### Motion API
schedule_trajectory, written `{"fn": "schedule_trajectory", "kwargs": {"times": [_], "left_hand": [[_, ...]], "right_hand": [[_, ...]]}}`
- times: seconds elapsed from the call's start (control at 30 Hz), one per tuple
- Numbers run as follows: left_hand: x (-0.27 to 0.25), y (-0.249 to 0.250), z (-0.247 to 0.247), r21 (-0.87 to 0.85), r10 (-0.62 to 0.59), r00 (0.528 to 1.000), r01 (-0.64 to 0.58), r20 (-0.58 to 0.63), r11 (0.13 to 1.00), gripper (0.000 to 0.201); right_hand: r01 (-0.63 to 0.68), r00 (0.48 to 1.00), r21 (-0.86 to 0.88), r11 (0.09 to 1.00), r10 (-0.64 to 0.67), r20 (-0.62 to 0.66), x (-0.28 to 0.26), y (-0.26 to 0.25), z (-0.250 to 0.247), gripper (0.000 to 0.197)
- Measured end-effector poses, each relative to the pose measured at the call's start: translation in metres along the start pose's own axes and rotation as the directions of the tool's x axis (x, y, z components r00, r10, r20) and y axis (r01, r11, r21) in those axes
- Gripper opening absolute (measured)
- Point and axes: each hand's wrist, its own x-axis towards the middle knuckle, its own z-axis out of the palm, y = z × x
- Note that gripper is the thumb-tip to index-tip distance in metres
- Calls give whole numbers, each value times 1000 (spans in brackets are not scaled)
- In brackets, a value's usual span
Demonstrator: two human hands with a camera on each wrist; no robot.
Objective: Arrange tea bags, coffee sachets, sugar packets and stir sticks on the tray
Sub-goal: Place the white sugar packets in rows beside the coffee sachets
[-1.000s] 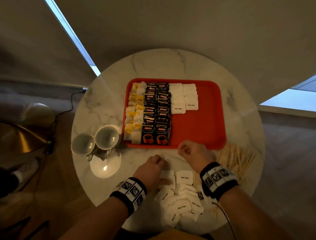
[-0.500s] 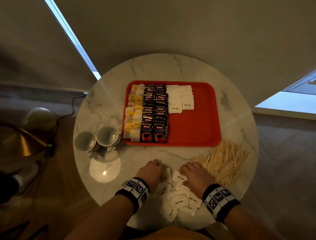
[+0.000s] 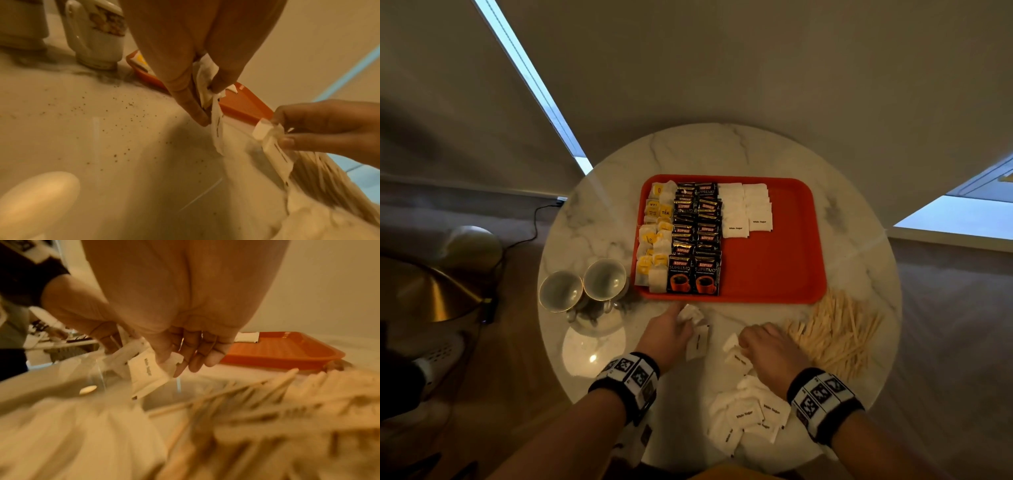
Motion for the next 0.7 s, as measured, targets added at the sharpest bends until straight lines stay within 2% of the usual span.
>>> {"fn": "schedule_trajectory", "kwargs": {"times": [0.1, 0.23, 0.37, 0.43, 0.5, 0.6, 0.7], "left_hand": [[6, -2, -1, -163, -44, 999, 39, -27, 986, 22], [11, 9, 2, -353, -121, 992, 106, -19, 930, 23], [8, 32, 5, -630, -195, 975, 215, 103, 747, 22], [6, 38, 7, -674, -142, 977, 211, 158, 708, 31], [6, 41, 7, -713, -83, 982, 182, 173, 677, 36], [11, 41, 6, -771, -99, 988, 158, 123, 617, 28], [19, 42, 6, -796, -111, 989, 144, 97, 587, 27]], "right_hand": [[-51, 996, 197, 979, 64, -62, 4, -12, -28, 4], [-16, 993, 359, 933, 56, -101, 12, -22, -49, 3], [33, 992, 385, 922, 18, -127, 22, -25, -55, 11], [33, 987, 385, 923, 30, -156, 26, -26, -56, 14], [6, 980, 432, 902, 80, -181, 29, -25, -57, 20], [-113, 961, 535, 837, 229, -155, 31, -21, -61, 38], [-198, 938, 613, 765, 329, -108, 33, -16, -64, 31]]}}
